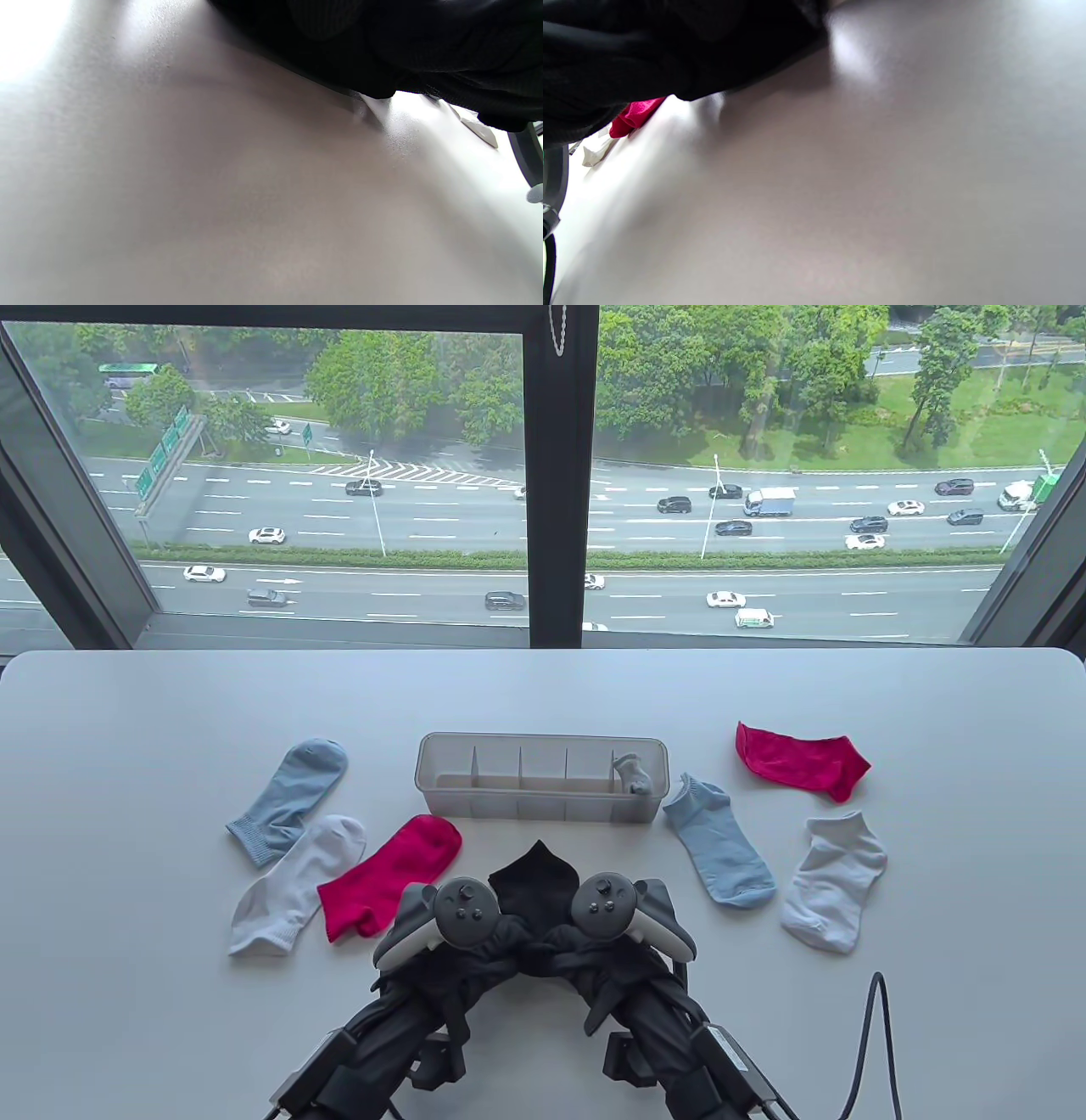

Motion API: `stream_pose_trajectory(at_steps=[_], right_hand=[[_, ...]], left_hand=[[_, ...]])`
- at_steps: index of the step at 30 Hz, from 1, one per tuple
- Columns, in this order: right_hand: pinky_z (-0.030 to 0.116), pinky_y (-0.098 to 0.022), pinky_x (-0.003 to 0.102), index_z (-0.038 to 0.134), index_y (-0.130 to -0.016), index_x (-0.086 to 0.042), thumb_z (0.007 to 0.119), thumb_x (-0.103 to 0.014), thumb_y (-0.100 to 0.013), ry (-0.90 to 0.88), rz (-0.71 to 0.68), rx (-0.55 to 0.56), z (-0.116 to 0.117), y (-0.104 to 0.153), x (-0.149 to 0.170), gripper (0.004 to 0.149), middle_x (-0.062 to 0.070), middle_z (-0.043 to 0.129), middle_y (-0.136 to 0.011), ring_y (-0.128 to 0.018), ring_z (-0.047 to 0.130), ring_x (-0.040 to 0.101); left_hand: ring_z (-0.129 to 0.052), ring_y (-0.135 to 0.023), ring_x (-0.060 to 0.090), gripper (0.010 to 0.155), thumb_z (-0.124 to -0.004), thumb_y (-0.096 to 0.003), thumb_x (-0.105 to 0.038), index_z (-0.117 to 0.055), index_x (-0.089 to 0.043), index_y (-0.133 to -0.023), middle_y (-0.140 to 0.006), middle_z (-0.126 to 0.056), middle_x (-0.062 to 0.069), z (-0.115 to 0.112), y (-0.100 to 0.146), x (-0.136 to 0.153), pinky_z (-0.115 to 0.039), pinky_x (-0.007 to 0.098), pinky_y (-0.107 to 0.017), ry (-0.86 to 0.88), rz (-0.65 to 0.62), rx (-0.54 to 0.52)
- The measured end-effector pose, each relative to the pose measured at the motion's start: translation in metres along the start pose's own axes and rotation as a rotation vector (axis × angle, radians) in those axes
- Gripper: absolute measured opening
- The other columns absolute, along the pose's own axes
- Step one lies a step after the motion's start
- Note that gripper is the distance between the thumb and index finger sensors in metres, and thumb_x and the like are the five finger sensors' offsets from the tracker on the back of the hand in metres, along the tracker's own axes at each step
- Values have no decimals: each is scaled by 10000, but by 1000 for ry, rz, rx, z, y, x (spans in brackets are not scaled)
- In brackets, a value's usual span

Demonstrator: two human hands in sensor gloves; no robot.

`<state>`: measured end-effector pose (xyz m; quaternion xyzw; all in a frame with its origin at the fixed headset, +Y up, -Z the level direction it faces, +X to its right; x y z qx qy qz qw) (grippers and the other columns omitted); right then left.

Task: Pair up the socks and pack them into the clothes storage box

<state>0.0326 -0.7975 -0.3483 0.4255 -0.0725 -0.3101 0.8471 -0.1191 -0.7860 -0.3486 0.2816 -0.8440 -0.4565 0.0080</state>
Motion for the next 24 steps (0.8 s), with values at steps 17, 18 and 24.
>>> stream_pose_trajectory(at_steps=[17, 18, 24], right_hand=[[288, -631, 814, 613, -991, -262, 733, -362, -565, 255, 4, 123, 4, 0, -12, 454, 313, 277, -1162, -991, 228, 644], [267, -634, 811, 616, -991, -253, 703, -351, -574, 230, 9, 99, 4, -1, -11, 437, 307, 260, -1162, -992, 206, 639], [179, -622, 800, 631, -988, -214, 569, -333, -610, 142, 5, 77, 5, -1, -6, 401, 287, 208, -1160, -985, 114, 620]], left_hand=[[-320, -1139, 298, 413, -538, -617, -246, -642, -67, -974, -1184, -433, 41, -3, 1, 4, -156, 710, -744, 133, -28, 32], [-336, -1136, 309, 445, -571, -612, -274, -595, -92, -1017, -1186, -442, 57, -2, 1, 4, -169, 714, -746, 129, -32, 20], [-387, -1129, 285, 411, -672, -594, -252, -616, -155, -990, -1174, -462, 8, -3, 0, -3, -228, 720, -768, -35, 7, -29]])
Point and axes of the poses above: the tracker on the back of each hand, its own x axis roughly to the little-finger side, its own y axis roughly from the fingertips to the wrist, z = x × y, the point moved 4 cm from there along -y, roughly from the wrist to the fingertips
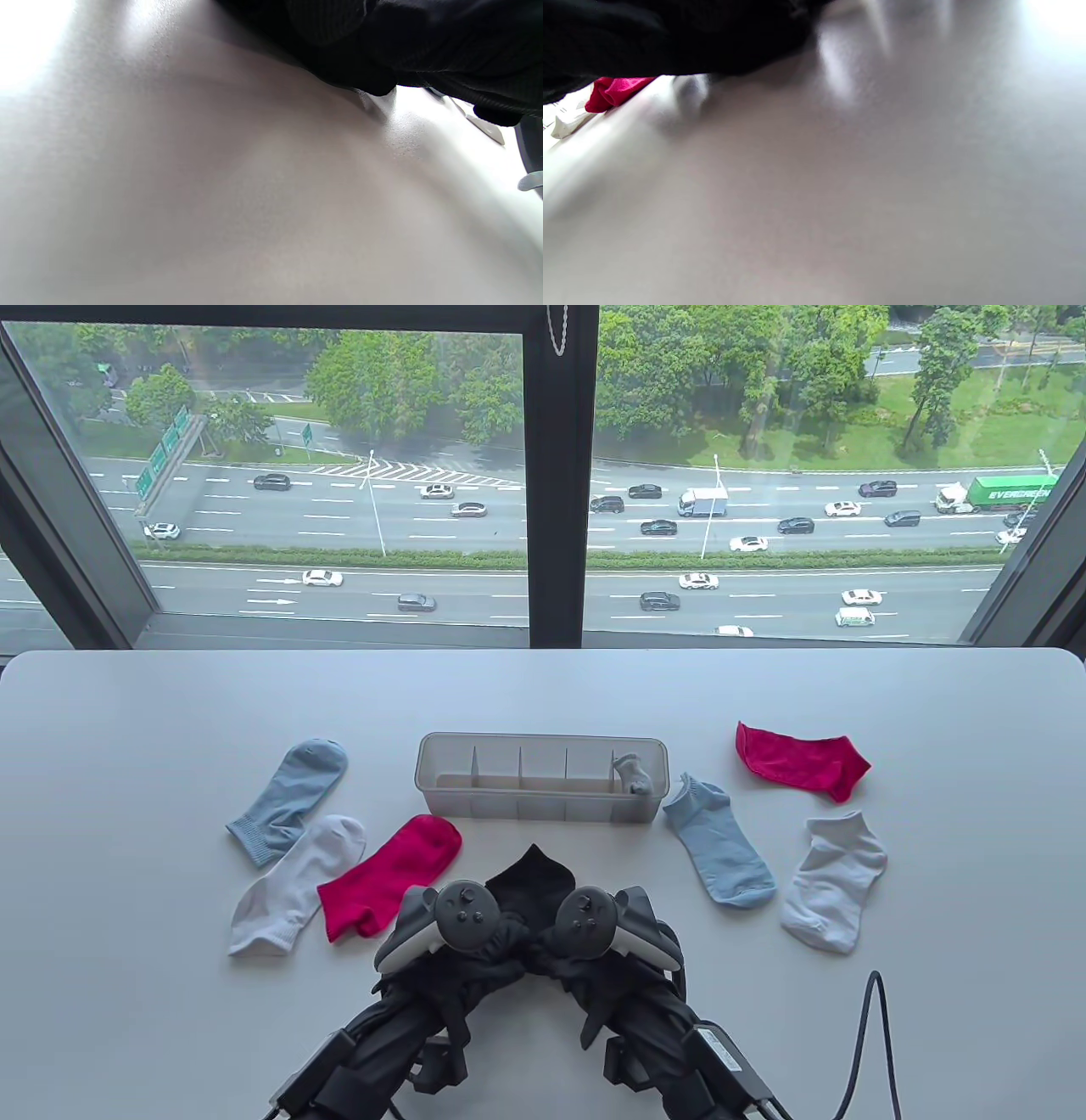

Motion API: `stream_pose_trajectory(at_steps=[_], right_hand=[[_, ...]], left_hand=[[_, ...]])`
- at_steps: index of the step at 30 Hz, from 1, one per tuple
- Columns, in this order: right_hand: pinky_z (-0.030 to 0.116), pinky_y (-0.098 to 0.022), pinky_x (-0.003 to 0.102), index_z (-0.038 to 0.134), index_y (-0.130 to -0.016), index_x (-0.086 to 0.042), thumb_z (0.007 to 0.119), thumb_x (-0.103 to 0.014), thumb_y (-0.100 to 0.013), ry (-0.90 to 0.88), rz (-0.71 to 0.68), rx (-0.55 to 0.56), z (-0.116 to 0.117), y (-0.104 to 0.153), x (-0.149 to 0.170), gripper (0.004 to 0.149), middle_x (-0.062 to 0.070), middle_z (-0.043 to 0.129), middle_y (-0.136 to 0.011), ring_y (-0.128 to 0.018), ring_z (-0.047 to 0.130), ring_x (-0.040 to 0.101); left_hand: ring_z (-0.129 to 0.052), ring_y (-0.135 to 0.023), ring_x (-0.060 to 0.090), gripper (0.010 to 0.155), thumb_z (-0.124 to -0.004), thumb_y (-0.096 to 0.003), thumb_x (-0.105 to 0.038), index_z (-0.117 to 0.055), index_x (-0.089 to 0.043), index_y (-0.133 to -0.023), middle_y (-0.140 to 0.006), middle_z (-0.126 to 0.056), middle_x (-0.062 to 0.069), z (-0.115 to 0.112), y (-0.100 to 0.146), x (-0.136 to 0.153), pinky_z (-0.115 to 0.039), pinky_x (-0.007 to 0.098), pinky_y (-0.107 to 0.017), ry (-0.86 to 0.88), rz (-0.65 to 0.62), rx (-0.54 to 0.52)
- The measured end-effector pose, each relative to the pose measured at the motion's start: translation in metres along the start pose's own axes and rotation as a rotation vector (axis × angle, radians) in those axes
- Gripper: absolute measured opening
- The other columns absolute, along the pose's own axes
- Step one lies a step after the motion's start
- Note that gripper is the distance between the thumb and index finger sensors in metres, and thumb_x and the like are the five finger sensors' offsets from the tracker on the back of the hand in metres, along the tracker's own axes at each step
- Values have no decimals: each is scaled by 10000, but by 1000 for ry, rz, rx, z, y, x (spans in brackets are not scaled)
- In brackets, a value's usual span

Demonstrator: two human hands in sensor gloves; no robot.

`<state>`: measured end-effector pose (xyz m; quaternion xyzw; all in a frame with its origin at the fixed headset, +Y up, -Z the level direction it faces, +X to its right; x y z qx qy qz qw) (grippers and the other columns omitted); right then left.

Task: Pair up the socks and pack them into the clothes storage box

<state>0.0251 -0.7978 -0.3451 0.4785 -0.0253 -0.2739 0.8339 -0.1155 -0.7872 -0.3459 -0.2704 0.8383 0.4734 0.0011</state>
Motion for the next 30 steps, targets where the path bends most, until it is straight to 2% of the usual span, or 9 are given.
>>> stream_pose_trajectory(at_steps=[2, 5, 8, 13, 15, 20, 23, 28, 30], right_hand=[[185, -624, 796, 620, -1007, -205, 612, -347, -606, 1, -8, 26, -1, 2, 0, 424, 297, 224, -1162, -990, 131, 619], [220, -629, 796, 352, -1092, -302, 745, -387, -563, 70, -31, -4, 1, 4, 0, 664, 310, 207, -1164, -992, 149, 626], [313, -646, 801, 570, -1014, -305, 732, -360, -566, 154, -3, 80, -3, 3, -3, 479, 279, 309, -1170, -1010, 260, 620], [325, -650, 801, 634, -981, -288, 585, -352, -596, 142, 20, 92, -3, 2, -4, 393, 265, 333, -1167, -1010, 277, 624], [288, -647, 802, 632, -975, -275, 571, -340, -603, 114, 29, 70, -2, 1, -3, 383, 262, 300, -1167, -1008, 237, 622], [287, -651, 794, 659, -978, -254, 615, -360, -610, 76, 27, 107, -5, 3, -1, 386, 254, 333, -1170, -1013, 252, 611], [263, -644, 797, 426, -1086, -303, 734, -396, -566, 87, -11, 32, -2, 3, 0, 611, 288, 267, -1175, -1005, 207, 625], [322, -646, 806, 593, -992, -297, 688, -366, -573, 165, 31, 76, -2, 0, -5, 435, 267, 308, -1168, -1008, 267, 626], [317, -646, 805, 595, -996, -291, 651, -358, -586, 161, 30, 84, -2, 0, -4, 420, 265, 308, -1168, -1009, 264, 623]], left_hand=[[-384, -1122, 286, 397, -637, -607, -241, -621, -124, -986, -1174, -442, 1, -2, -1, -1, -227, 717, -771, -7, 6, 2], [-338, -1129, 292, 396, -565, -614, -228, -615, -80, -977, -1172, -415, 1, -5, -2, -1, -194, 721, -763, -10, 6, -4], [-277, -1132, 324, 404, -533, -612, -224, -619, -51, -967, -1172, -394, 11, -5, -2, 2, -201, 715, -760, 14, 8, 12], [-179, -1127, 396, 485, -615, -601, -308, -606, -80, -1029, -1209, -261, 80, 1, 3, 4, -178, 723, -757, 11, 25, -48], [-135, -1118, 437, 545, -694, -574, -354, -534, -209, -1075, -1210, -174, 129, -1, 2, 2, -171, 734, -753, -10, 24, -17], [-117, -1117, 426, 408, -616, -611, -258, -623, -165, -1008, -1212, -227, 136, -4, -3, -1, -163, 725, -758, -59, 49, -33], [-107, -1115, 423, 395, -574, -616, -242, -621, -154, -998, -1212, -233, 132, -4, -3, 1, -163, 724, -756, -45, 45, -31], [-109, -1113, 437, 419, -569, -614, -260, -650, -128, -1003, -1213, -248, 118, -1, -1, 4, -158, 731, -746, -8, 38, -35], [-34, -1083, 479, 605, -686, -573, -375, -461, -195, -1104, -1194, -92, 173, -3, 0, 5, -149, 737, -743, -18, 40, -12]])
Point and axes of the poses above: the tracker on the back of each hand, its own x axis roughly to the little-finger side, its own y axis roughly from the fingertips to the wrist, z = x × y, the point moved 4 cm from there along -y, roughly from the wrist to the fingertips
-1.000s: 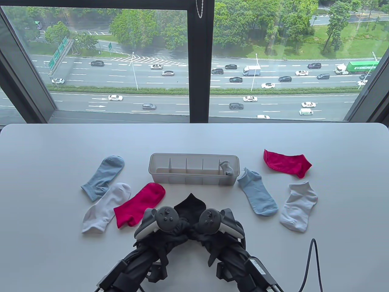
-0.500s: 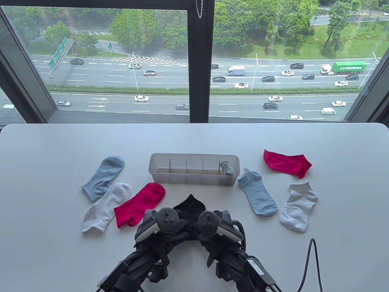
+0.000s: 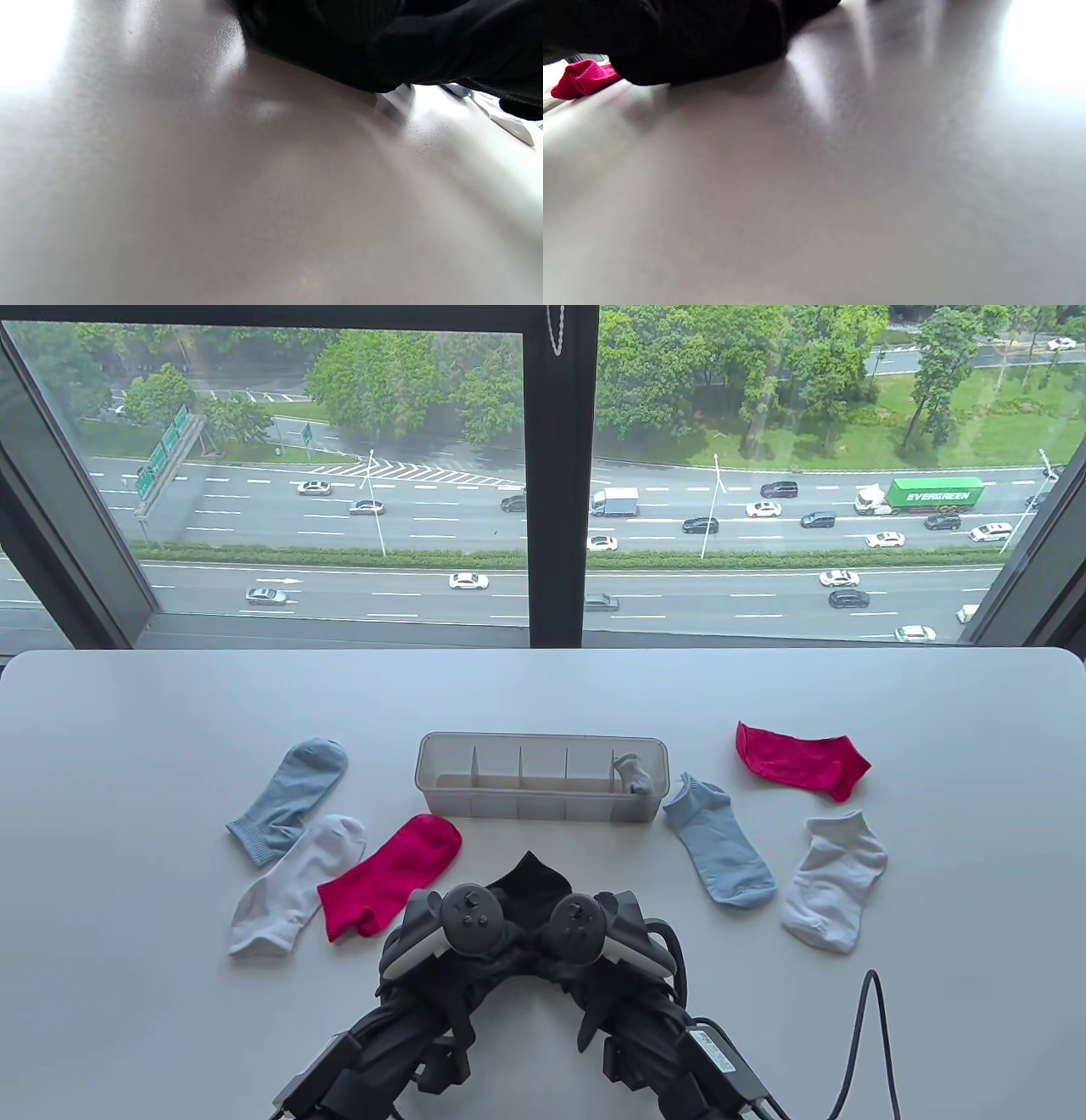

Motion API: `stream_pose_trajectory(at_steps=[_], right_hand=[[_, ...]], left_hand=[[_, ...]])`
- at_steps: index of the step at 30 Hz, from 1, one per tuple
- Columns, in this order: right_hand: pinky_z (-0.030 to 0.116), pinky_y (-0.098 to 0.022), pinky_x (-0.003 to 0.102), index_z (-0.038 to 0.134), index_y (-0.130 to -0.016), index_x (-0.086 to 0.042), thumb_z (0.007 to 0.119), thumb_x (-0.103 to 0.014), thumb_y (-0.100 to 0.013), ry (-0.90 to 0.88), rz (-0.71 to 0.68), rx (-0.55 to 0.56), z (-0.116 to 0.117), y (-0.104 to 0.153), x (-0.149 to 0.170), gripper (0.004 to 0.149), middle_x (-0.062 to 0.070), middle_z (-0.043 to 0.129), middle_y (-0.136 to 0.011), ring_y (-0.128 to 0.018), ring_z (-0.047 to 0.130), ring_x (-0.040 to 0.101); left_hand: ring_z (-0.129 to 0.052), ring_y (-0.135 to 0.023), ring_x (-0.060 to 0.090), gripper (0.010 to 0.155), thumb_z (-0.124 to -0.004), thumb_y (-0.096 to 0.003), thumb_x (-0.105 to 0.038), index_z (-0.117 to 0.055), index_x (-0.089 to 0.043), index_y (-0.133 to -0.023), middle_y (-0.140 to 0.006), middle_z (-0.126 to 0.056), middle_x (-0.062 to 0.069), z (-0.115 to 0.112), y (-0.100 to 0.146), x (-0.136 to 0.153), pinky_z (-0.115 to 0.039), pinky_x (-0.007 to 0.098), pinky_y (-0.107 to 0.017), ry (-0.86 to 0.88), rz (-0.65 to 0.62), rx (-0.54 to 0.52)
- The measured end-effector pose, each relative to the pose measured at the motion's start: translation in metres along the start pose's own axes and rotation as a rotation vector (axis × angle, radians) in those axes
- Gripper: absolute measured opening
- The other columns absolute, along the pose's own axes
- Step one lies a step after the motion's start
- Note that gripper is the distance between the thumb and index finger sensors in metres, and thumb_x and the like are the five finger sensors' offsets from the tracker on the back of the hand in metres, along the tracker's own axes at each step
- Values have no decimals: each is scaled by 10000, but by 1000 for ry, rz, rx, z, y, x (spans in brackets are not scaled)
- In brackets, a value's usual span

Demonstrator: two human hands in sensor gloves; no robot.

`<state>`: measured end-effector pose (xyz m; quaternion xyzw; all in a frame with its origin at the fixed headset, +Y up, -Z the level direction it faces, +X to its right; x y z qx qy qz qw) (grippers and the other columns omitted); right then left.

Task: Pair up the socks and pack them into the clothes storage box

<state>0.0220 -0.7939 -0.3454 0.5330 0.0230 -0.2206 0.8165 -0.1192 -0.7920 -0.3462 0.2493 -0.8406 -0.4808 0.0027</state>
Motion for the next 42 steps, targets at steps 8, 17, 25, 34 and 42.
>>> stream_pose_trajectory(at_steps=[8, 17, 25, 34, 42], right_hand=[[247, -635, 801, 427, -1087, -275, 620, -388, -608, -78, -27, -60, 2, 0, 3, 528, 282, 244, -1171, -1002, 183, 623], [236, -637, 807, 585, -966, -256, 531, -334, -645, -62, 29, -44, 2, -2, -1, 335, 263, 224, -1163, -998, 167, 626], [164, -620, 799, 384, -1093, -284, 689, -439, -573, -94, -60, -151, 6, 3, 3, 623, 286, 116, -1166, -979, 63, 627], [215, -630, 812, 581, -1005, -280, 542, -359, -629, -79, -3, -85, 3, -1, 0, 386, 269, 196, -1170, -992, 137, 633], [202, -619, 811, 437, -1066, -331, 713, -414, -573, -110, -45, -95, 3, 3, 1, 571, 297, 184, -1172, -985, 120, 641]], left_hand=[[-64, -1084, 482, 400, -592, -612, -250, -649, -187, -1004, -1201, -201, 193, 2, -3, 2, -173, 734, -747, -6, 16, -15], [-65, -1065, 541, 522, -716, -562, -351, -556, -219, -1041, -1180, -147, 251, 0, -1, -1, -165, 740, -746, -52, 2, 1], [-107, -1068, 532, 408, -574, -600, -241, -667, -151, -987, -1189, -227, 242, 2, -2, 0, -188, 737, -743, -81, 16, -33], [-76, -1065, 537, 473, -662, -577, -344, -613, -238, -1035, -1183, -169, 248, 1, 0, 7, -172, 743, -737, -29, 16, 15], [-62, -1067, 508, 410, -533, -599, -232, -640, -119, -979, -1190, -218, 212, 0, -3, 1, -169, 731, -737, -62, 25, -3]])
Point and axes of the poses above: the tracker on the back of each hand, its own x axis roughly to the little-finger side, its own y axis roughly from the fingertips to the wrist, z = x × y, the point moved 4 cm from there along -y, roughly from the wrist to the fingertips
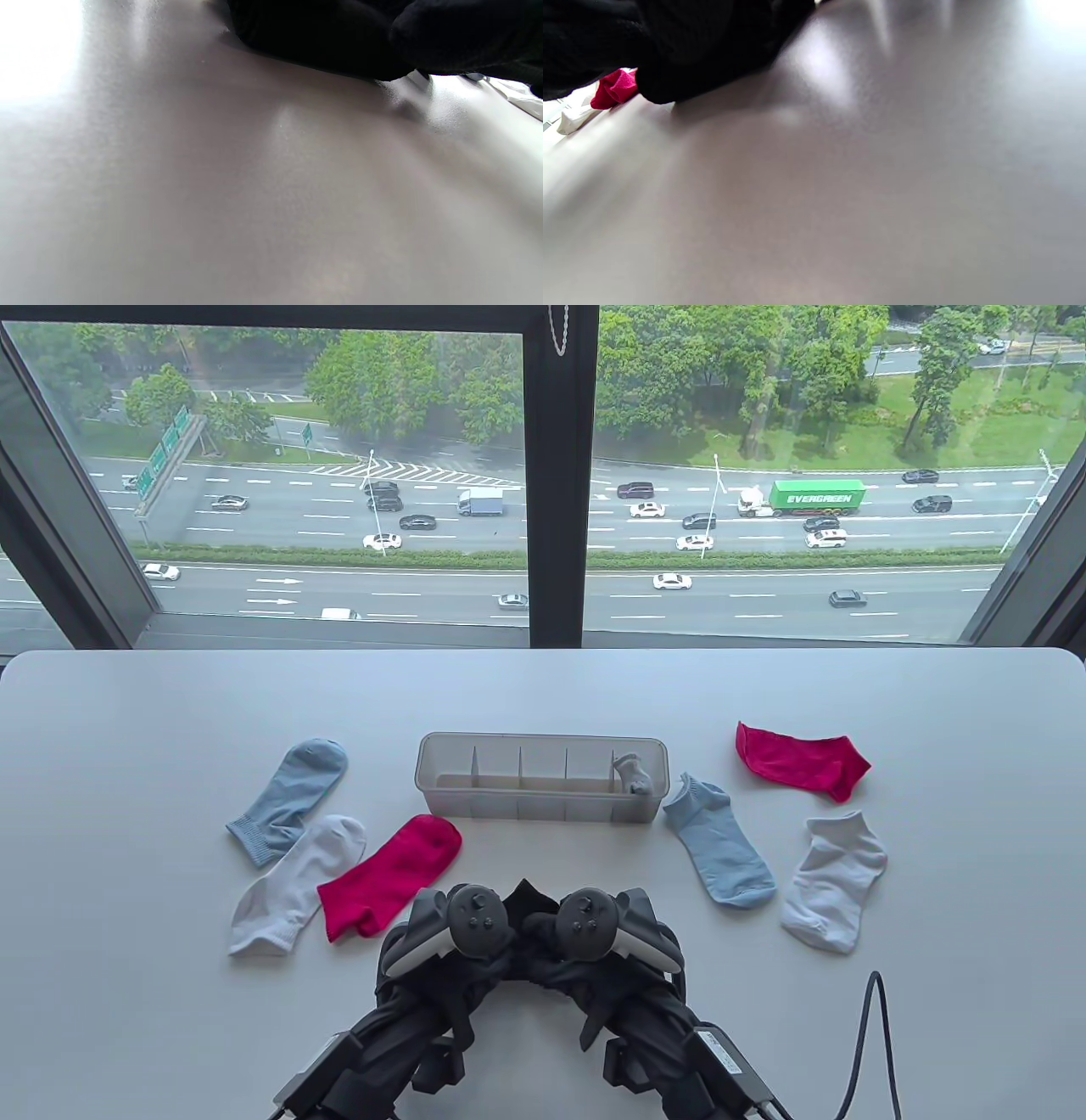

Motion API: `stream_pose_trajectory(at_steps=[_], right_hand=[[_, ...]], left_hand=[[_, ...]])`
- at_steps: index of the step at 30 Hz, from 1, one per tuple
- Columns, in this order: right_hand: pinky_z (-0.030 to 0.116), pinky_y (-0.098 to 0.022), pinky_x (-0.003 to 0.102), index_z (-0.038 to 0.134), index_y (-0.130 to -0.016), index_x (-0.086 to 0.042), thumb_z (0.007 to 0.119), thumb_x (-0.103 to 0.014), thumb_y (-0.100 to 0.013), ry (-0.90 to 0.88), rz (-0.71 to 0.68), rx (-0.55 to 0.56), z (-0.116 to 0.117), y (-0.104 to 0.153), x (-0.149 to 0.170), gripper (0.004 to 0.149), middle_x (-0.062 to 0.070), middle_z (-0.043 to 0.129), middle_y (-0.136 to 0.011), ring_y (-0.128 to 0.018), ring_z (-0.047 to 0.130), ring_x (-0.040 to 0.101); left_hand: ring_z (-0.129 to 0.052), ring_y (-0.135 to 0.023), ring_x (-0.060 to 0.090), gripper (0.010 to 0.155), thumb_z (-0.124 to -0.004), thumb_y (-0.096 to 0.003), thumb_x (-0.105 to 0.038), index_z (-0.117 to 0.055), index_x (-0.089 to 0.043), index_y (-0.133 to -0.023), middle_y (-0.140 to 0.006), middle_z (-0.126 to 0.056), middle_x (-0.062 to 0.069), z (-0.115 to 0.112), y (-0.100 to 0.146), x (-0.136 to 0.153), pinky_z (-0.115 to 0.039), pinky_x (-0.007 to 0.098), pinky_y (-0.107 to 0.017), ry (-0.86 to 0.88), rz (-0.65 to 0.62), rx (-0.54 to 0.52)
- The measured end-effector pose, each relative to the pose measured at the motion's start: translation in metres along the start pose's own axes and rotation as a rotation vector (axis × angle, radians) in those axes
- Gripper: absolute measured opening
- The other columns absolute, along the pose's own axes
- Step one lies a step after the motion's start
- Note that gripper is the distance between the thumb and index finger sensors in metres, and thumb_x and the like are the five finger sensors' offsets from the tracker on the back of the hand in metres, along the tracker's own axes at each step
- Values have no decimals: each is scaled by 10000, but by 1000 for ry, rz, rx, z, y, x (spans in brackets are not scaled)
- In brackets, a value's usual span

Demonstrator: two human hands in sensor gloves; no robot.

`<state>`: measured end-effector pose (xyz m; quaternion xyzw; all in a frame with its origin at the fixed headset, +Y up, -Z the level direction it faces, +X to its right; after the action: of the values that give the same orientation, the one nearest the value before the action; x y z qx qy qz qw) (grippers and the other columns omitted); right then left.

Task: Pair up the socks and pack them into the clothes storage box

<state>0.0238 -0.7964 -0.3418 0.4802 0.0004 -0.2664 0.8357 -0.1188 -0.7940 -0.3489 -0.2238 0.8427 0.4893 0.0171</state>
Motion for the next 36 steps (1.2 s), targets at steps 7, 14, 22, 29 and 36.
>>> stream_pose_trajectory(at_steps=[7, 14, 22, 29, 36], right_hand=[[208, -622, 818, 602, -993, -270, 546, -374, -635, 7, 49, 15, -1, -4, -2, 378, 267, 194, -1172, -989, 126, 637], [220, -620, 816, 576, -981, -253, 565, -387, -643, 13, 65, 42, 0, -3, -4, 364, 273, 204, -1167, -989, 139, 637], [266, -618, 828, 506, -1040, -320, 730, -402, -564, 89, 17, 13, -2, -2, -6, 533, 292, 202, -1179, -981, 167, 666], [243, -623, 824, 547, -1037, -253, 589, -371, -610, 53, 41, 6, -2, -3, -7, 445, 279, 207, -1175, -983, 154, 657], [213, -617, 812, 401, -1079, -302, 564, -401, -617, 10, 14, 7, -1, 0, -3, 499, 287, 184, -1175, -979, 124, 648]], left_hand=[[-69, -1078, 503, 435, -594, -606, -282, -597, -149, -1020, -1194, -212, 212, 7, 3, 5, -162, 734, -745, 6, 26, -53], [-87, -1089, 483, 412, -633, -595, -256, -660, -126, -985, -1201, -298, 193, 5, 3, 3, -164, 736, -743, 1, 17, 4], [-109, -1083, 509, 434, -629, -595, -258, -556, -137, -1006, -1192, -267, 217, 6, 3, 2, -187, 737, -746, -25, 37, -48], [-102, -1097, 476, 504, -679, -576, -334, -613, -154, -1042, -1209, -301, 186, 7, 8, 5, -174, 739, -743, 9, 9, 31], [-76, -1087, 466, 428, -529, -611, -253, -632, -71, -986, -1198, -315, 174, 2, 3, 0, -168, 728, -740, 7, 9, 31]])
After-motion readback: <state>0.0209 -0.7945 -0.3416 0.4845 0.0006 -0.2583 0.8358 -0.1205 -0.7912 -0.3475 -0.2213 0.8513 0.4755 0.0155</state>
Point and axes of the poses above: the tracker on the back of each hand, its own x axis roughly to the little-finger side, its own y axis roughly from the fingertips to the wrist, z = x × y, the point moved 4 cm from there along -y, roughly from the wrist to the fingertips
